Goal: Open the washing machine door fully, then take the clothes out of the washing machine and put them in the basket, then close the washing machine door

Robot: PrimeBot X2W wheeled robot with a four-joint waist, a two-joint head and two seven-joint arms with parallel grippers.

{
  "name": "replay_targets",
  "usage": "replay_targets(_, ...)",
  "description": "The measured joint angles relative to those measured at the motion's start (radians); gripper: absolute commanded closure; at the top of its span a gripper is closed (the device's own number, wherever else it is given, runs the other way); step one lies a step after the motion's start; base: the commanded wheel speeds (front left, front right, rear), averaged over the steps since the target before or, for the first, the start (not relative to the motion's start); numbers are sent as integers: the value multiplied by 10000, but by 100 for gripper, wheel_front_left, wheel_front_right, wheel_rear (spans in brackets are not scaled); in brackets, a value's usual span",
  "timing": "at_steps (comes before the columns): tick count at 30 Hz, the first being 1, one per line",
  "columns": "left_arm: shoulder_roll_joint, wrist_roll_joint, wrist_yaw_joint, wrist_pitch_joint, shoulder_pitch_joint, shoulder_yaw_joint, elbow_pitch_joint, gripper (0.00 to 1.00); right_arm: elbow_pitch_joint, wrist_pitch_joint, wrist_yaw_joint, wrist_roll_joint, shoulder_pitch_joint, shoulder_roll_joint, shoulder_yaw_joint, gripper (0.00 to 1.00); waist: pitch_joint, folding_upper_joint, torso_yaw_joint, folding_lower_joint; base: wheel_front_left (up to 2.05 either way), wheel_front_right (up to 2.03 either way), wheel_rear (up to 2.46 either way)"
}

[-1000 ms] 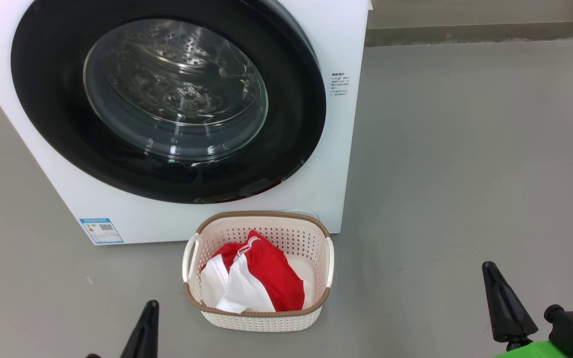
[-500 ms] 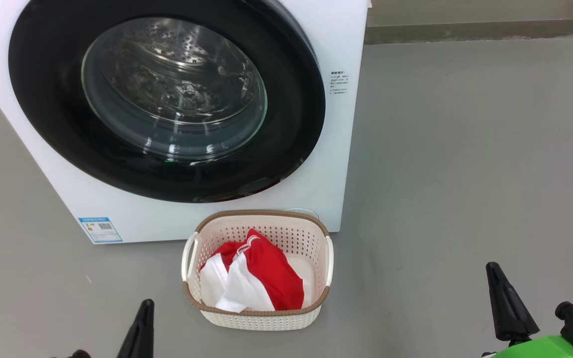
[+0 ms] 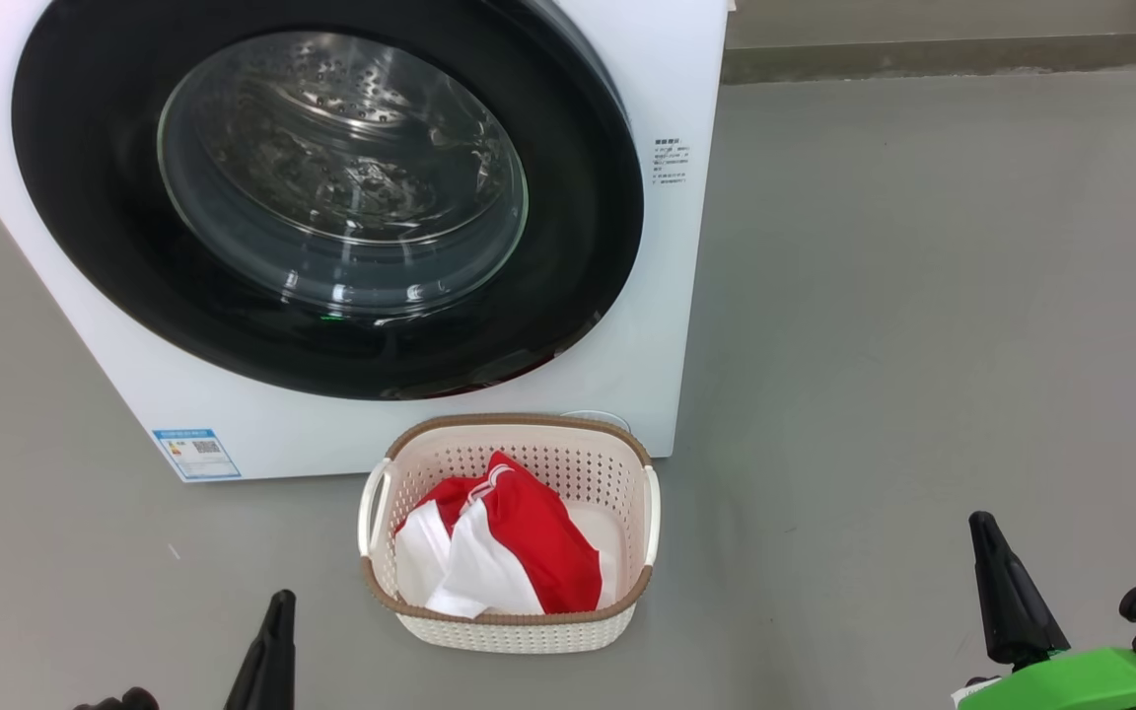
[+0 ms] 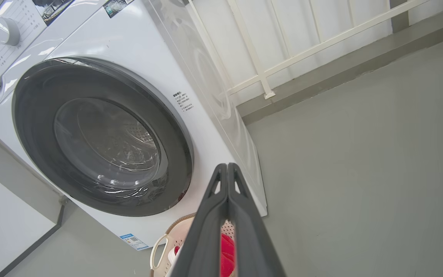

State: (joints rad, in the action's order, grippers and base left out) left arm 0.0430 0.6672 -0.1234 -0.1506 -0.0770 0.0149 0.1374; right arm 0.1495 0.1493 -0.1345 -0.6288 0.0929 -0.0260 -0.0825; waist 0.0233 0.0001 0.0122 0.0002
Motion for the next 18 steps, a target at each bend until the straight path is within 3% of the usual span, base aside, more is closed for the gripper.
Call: replay_targets(18, 35, 2073, 0, 531, 245, -128, 268, 100, 261, -531, 0, -2088, -362, -42, -29, 100, -57, 0, -26, 0, 0, 0, 0)
